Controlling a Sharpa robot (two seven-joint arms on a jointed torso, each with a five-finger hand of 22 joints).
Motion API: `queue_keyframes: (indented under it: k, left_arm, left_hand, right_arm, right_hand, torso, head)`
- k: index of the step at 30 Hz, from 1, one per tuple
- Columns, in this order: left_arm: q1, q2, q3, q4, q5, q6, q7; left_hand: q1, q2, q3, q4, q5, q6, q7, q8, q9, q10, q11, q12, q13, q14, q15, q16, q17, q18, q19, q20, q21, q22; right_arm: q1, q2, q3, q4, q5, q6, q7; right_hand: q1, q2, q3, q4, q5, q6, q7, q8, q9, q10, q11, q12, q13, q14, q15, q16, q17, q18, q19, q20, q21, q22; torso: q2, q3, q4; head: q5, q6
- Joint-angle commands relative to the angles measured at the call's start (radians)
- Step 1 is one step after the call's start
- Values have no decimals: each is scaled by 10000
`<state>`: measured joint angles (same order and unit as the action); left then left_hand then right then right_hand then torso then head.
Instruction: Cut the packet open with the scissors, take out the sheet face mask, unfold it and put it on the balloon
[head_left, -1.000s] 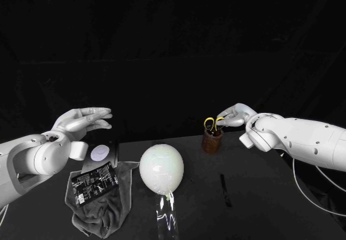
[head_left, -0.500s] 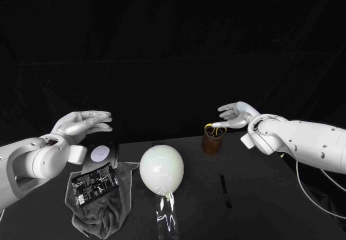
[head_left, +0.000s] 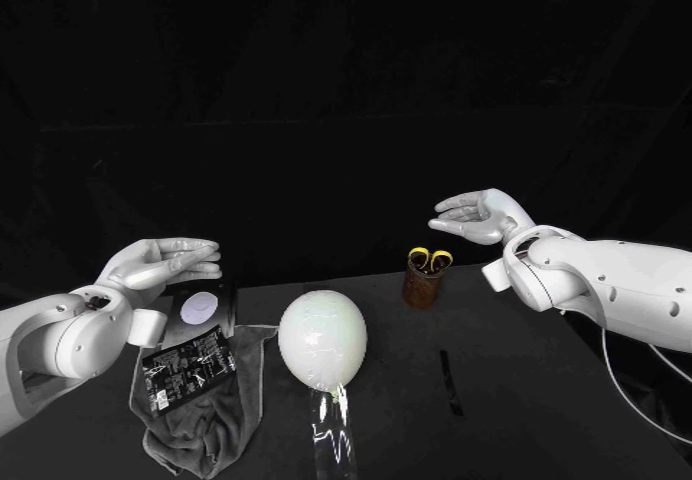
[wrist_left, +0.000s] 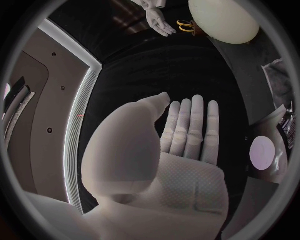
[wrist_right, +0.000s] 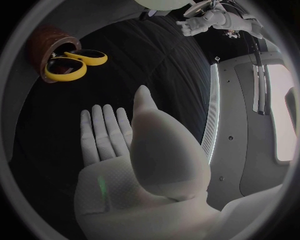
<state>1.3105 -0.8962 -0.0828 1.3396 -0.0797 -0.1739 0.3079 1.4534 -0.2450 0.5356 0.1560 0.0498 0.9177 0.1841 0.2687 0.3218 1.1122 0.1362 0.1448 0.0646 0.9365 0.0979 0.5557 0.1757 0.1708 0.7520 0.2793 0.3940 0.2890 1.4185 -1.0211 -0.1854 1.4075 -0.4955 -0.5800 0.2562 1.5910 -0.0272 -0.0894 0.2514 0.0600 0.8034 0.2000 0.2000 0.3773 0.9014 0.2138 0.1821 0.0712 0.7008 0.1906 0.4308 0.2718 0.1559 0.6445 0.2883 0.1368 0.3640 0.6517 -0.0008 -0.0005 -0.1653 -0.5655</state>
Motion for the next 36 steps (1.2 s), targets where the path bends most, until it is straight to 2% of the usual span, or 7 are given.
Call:
queue_keyframes:
  k: [1,6,9,15,28,31,36]
  left_arm:
    - [-119,-115,7,142,-766,457,364]
    - [-318,-375,3,347,-1801,434,566]
    - [-442,-550,0,475,-2825,365,735]
    - [-670,-884,-4,672,-4021,185,893]
    - [-1396,-1344,-24,935,-6985,-745,723]
    - [-1523,-1397,-75,912,-7288,-960,649]
    - [-1631,-1441,-167,834,-7983,-1532,548]
  left_hand:
    - [152,51,74,-43,-12,-21,-35,-13,22,166,-18,-172,-7,265,-17,-252,-25,147,379,-80,-68,-99]
    - [230,99,18,-181,-3,13,-28,-3,32,347,-43,-409,-5,809,-108,-496,28,164,1242,-414,73,-133]
    - [346,193,-228,-401,-7,17,24,-47,5,452,-82,-532,0,1760,-327,-168,280,160,2265,-999,582,63]
    - [304,192,-352,-429,-17,72,5,-63,-16,552,-99,-561,7,1660,-315,-302,313,121,2281,-1077,533,27]
    - [-282,-371,-1423,141,-21,-277,234,-379,-171,261,214,-848,-21,-297,330,-1901,14,-489,61,-93,-1688,-1200]
    - [43,-47,-2616,222,-13,-400,365,-447,-211,-801,493,-776,-2,-1092,631,-2545,-189,-551,-380,81,-2245,-1536]
    - [1251,679,-5310,908,-15,-762,-292,-707,-434,-1493,792,-808,-12,-1717,969,-3328,-451,-878,-1154,118,-2947,-2021]
  right_arm:
    - [25,-28,9,358,1326,-505,1582]
    - [33,-35,9,940,1137,-215,1837]
    - [28,-36,8,1365,683,-35,1811]
    - [-8,-3,6,2158,-1033,177,1216]
    - [-353,501,-6,2811,-4023,977,233]
    - [-445,660,-7,2794,-4736,1099,149]
    - [-547,846,-7,2776,-5323,1172,14]
  right_hand:
    - [280,202,114,-87,4,358,477,23,-62,518,-225,1,-86,913,-230,-42,-167,255,829,-32,270,-21]
    - [904,415,430,-33,9,961,244,-134,-338,1291,-449,-302,-96,2236,-536,-383,-416,298,1690,-297,410,-244]
    - [1182,418,620,137,24,1249,164,-181,-440,1736,-601,-421,-102,2882,-719,-454,-461,296,2150,-482,595,-246]
    - [1351,241,901,395,216,1774,-170,-226,-566,3063,-985,-374,-49,4326,-1203,-311,-310,300,3055,-930,1124,-77]
    - [835,-70,1039,368,202,2043,-330,-521,-799,3498,-1235,-1053,-72,6925,-1794,840,711,276,4747,-1652,2564,712]
    - [694,-133,1069,365,210,2058,-344,-614,-862,3500,-1245,-1175,-62,7348,-1837,1350,1131,263,5021,-1759,2907,939]
    - [570,-194,1229,357,190,2123,-366,-757,-960,3474,-1256,-1194,-57,7689,-1854,2490,2021,241,5292,-1886,3494,1388]
  torso:
    - [-3,18,13]
    - [10,24,29]
    - [11,31,35]
    - [-6,46,30]
    - [-77,53,113]
    - [-80,51,134]
    - [-70,56,147]
  head:
    - [80,-17]
    - [382,-54]
    - [772,-98]
    - [1648,-305]
    - [2961,-902]
    - [3243,-975]
    - [3575,-1067]
